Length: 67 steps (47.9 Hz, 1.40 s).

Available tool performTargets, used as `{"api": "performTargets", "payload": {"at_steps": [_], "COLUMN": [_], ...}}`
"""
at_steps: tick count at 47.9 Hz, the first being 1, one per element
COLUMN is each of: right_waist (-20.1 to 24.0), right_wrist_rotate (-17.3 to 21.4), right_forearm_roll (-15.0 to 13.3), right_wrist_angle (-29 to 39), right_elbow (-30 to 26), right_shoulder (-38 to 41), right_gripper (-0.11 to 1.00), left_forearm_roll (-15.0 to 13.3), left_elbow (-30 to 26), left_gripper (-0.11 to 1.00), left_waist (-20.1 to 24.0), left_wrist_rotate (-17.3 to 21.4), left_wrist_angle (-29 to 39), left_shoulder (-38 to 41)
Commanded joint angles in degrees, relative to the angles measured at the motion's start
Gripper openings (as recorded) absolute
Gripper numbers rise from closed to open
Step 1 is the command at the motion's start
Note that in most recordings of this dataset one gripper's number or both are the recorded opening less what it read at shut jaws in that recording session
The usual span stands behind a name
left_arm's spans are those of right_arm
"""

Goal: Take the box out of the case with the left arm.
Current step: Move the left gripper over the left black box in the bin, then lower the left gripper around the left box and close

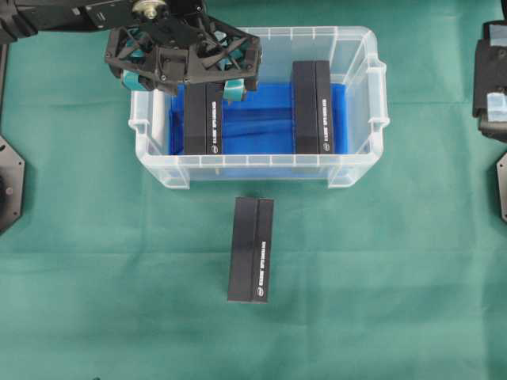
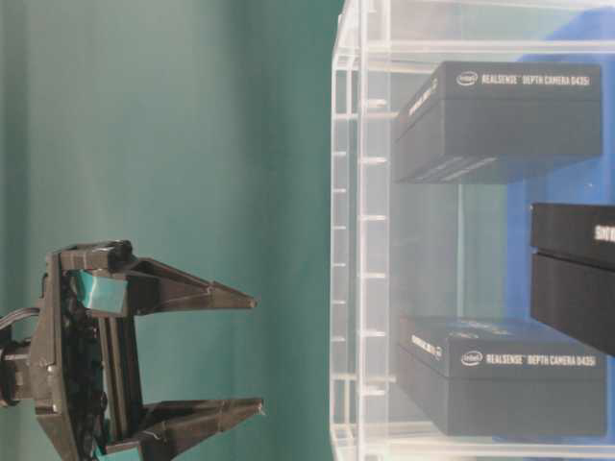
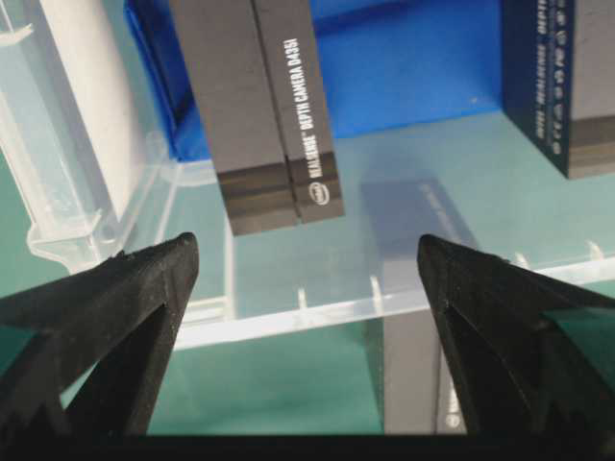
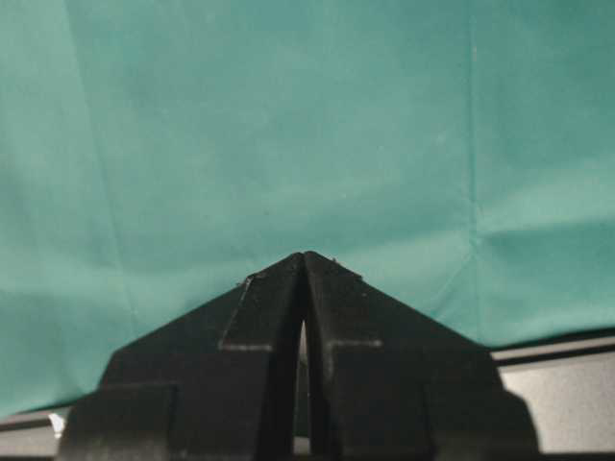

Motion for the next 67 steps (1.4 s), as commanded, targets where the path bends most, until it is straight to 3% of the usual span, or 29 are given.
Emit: {"api": "performTargets", "payload": {"at_steps": [1,36,67], "right_waist": [-0.09,0.00,0.00], "right_wrist_rotate": [0.09,0.00,0.00], "right_forearm_roll": [-0.18,-0.18,-0.09], "right_wrist_angle": [-0.09,0.00,0.00], "right_elbow": [-0.53,-0.53,-0.53], "right_shoulder": [0.00,0.00,0.00], "right_gripper": [0.02,0.02,0.02], "left_forearm_roll": [0.00,0.53,1.14], "left_elbow": [-0.44,1.49,15.03], "left_gripper": [0.98,0.98,0.98], "left_waist": [-0.18,0.09,0.62], "left_wrist_rotate": [-0.09,-0.35,-0.44], "left_wrist_angle": [0.09,-1.67,-15.03], "left_shoulder": [-1.67,-1.67,-1.58]}}
